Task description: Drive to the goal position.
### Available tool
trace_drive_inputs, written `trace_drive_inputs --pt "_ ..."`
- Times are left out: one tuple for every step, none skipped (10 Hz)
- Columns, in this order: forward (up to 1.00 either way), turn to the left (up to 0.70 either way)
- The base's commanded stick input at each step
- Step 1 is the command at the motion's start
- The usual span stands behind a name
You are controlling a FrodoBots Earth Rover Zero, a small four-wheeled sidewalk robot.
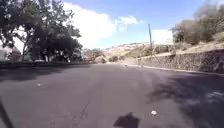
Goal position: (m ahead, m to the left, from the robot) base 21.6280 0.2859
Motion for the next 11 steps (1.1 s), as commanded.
trace_drive_inputs --pt "0.5 0.0" --pt "0.5 0.0" --pt "0.5 0.0" --pt "0.5 0.0" --pt "0.5 0.0" --pt "0.5 0.0" --pt "0.5 0.0" --pt "0.5 0.0" --pt "0.5 0.0" --pt "0.5 0.0" --pt "0.5 0.0"
